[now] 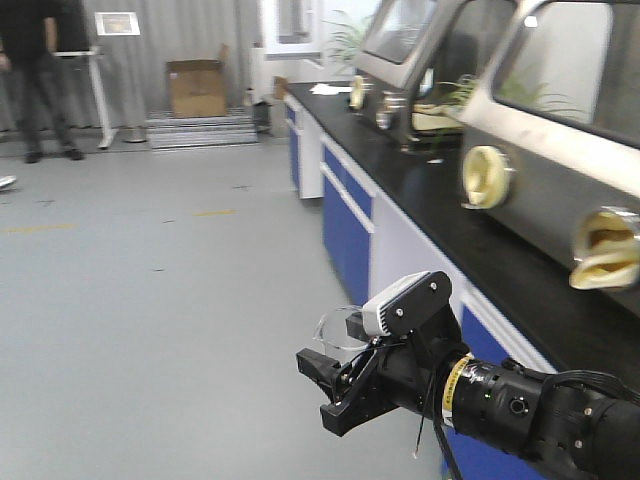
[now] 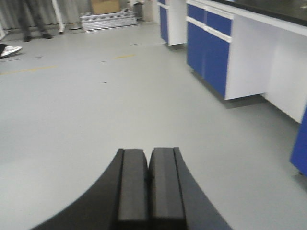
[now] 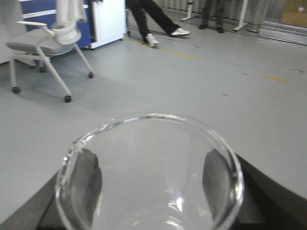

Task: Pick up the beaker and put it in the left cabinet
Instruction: 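Hold the beaker in the right gripper while the base turns away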

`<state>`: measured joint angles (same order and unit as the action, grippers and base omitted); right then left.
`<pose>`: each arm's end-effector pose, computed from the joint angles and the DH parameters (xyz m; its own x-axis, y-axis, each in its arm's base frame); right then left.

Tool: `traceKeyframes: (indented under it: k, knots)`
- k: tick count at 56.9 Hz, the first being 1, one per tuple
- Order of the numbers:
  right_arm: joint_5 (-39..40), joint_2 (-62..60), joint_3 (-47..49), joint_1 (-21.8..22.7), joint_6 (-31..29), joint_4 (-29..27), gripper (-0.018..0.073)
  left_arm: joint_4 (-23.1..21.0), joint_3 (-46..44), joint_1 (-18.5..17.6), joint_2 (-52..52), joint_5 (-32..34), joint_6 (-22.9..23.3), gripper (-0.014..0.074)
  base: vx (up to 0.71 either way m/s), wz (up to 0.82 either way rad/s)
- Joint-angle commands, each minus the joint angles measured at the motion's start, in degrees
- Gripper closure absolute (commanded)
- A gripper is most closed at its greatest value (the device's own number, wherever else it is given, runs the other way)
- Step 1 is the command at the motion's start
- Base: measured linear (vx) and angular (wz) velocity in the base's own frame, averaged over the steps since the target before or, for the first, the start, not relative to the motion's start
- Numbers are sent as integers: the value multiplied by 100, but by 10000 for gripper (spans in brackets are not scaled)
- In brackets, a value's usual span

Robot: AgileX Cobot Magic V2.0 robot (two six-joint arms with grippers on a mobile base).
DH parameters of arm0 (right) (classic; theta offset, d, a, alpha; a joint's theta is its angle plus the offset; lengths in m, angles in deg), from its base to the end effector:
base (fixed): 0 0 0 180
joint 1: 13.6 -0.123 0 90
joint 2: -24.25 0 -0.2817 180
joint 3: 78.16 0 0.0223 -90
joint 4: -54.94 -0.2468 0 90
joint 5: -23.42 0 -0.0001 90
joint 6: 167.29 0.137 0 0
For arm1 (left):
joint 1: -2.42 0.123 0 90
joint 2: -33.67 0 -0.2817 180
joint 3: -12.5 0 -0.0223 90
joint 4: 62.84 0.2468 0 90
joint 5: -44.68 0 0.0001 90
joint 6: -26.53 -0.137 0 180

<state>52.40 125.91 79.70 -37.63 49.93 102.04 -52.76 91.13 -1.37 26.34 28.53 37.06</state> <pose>0.3448 0.2069 0.2509 -0.1331 -0.1672 -0.9769 -0.7144 0.6994 -0.0224 0.0993 0.0001 0.1703 -0.2055 -0.0011 -0.9786 0.0155 0.9999 -0.0043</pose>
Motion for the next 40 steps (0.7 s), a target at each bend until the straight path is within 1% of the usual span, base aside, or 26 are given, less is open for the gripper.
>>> traceKeyframes:
  k: [1,22,40]
  knots:
    - [337,-244,164,6,12,-130,384,-11,-54,-42,101,476,20,593,6,52]
    - [341,-244,164,6,12,-130,384,-11,-54,-42,101,476,20,593,14,38]
    - [336,-244,164,6,12,-130,384,-11,-54,-42,101,476,20,593,32,29]
